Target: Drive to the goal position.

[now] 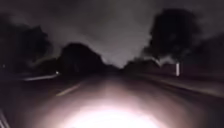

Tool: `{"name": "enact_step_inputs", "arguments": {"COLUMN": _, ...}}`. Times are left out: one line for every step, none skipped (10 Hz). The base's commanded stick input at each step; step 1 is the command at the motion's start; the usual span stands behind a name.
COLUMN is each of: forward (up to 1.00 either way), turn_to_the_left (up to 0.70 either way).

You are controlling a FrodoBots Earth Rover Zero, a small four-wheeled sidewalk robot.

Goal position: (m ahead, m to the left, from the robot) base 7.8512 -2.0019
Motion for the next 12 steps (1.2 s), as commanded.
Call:
{"name": "enact_step_inputs", "arguments": {"forward": 0.70, "turn_to_the_left": 0.00}}
{"name": "enact_step_inputs", "arguments": {"forward": 0.70, "turn_to_the_left": 0.00}}
{"name": "enact_step_inputs", "arguments": {"forward": 0.70, "turn_to_the_left": 0.00}}
{"name": "enact_step_inputs", "arguments": {"forward": 0.70, "turn_to_the_left": 0.00}}
{"name": "enact_step_inputs", "arguments": {"forward": 0.70, "turn_to_the_left": 0.00}}
{"name": "enact_step_inputs", "arguments": {"forward": 0.70, "turn_to_the_left": 0.00}}
{"name": "enact_step_inputs", "arguments": {"forward": 0.70, "turn_to_the_left": 0.00}}
{"name": "enact_step_inputs", "arguments": {"forward": 0.70, "turn_to_the_left": 0.00}}
{"name": "enact_step_inputs", "arguments": {"forward": 0.70, "turn_to_the_left": 0.00}}
{"name": "enact_step_inputs", "arguments": {"forward": 0.70, "turn_to_the_left": 0.00}}
{"name": "enact_step_inputs", "arguments": {"forward": 0.70, "turn_to_the_left": 0.00}}
{"name": "enact_step_inputs", "arguments": {"forward": 0.70, "turn_to_the_left": 0.00}}
